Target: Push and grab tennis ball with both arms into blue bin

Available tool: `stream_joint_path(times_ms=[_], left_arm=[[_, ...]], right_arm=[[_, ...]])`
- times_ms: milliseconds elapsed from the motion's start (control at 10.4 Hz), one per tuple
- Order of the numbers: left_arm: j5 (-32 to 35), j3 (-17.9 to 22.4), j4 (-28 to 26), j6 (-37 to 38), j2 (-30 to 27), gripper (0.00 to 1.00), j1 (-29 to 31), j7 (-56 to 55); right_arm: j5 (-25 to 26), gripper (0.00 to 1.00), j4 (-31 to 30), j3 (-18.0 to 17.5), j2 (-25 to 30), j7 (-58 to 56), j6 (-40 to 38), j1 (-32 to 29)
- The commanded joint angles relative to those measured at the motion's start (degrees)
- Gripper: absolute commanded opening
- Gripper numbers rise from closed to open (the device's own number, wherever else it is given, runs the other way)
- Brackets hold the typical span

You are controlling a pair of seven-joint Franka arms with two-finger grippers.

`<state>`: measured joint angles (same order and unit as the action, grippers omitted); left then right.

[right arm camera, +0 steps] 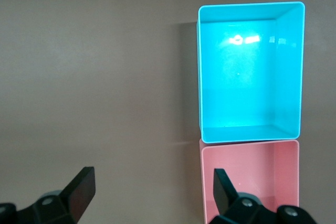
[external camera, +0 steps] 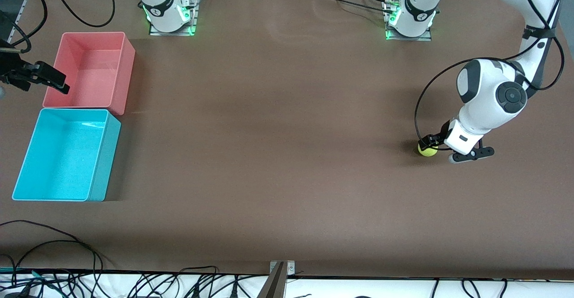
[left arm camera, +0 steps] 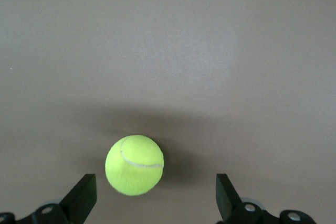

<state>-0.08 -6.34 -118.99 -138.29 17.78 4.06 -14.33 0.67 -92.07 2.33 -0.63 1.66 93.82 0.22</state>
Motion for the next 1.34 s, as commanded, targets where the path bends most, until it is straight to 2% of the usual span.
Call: stream_joint_path(times_ms=[0,287,1053,1245], left_arm=[[1.4,-0.34,-0.01,-4.26,3.48,1.0,0.78,0.44],[1.23,-0.26,0.17,-5.94,5.86,1.0,2.26,7.98],[1.22,-0.17,-0.27,-5.94,6.48,1.0,2.18,8.0],[1.4,-0.17,-0.27,-4.81,4.3,0.73,2.27,8.0]], right_arm=[[-0.93,1.0,1.28,0.04,-0.51,0.0,-0.13,-0.04],[-0.84,1.0,1.28,-0.05,-0.77,-0.43,-0.31,0.05],[-0.58,1.0,1.28,-0.05,-0.77,-4.21,-0.84,-0.04],[-1.02,1.0,1.28,-0.05,-0.68,-3.69,-0.92,0.05]])
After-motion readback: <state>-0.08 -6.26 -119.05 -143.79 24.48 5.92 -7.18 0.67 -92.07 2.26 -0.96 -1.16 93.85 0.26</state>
